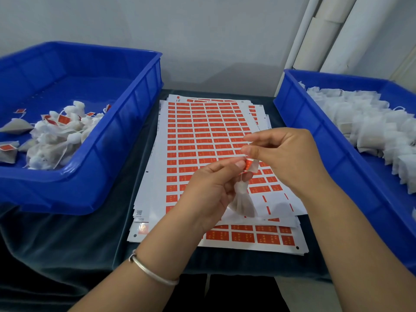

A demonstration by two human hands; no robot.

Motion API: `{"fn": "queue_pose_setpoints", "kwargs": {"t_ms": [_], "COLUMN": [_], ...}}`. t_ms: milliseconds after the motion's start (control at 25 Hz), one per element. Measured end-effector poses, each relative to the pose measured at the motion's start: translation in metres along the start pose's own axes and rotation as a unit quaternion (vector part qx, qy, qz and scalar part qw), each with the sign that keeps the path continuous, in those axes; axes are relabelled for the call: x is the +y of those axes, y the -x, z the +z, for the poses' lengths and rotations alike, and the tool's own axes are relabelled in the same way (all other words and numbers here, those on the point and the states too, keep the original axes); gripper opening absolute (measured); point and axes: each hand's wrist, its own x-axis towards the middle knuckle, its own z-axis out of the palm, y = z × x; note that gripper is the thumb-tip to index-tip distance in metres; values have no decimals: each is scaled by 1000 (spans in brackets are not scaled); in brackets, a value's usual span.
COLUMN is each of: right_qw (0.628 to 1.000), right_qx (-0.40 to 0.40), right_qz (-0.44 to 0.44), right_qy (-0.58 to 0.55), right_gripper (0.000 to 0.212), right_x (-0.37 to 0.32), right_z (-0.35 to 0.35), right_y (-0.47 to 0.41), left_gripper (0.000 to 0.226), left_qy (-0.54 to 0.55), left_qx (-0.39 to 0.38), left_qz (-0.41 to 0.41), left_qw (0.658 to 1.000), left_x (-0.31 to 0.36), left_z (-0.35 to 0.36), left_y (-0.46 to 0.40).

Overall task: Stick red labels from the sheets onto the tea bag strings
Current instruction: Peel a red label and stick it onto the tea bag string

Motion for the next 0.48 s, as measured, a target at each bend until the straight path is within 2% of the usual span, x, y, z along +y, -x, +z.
{"fn": "queue_pose_setpoints", "kwargs": {"t_ms": [280,360,480], "right_qw": [997,995,995], "right_qx": [18,-11,-50], "right_qz": [42,66,78], "right_qy": [-61,-72,-33], "right_gripper": [15,39,59], "right_x": [-7,-6,2], "right_z": [3,5,9], "right_y": [6,9,13], "left_gripper": [33,33,11], "left_qy": [-72,-116,-169], "left_qx": [56,83,116], "left_qz": [42,51,62], "left_qw": [995,989,977], "left_x": [-1,-2,-4], "left_z": [0,-2,-5], "left_y": [0,-1,-3]}}
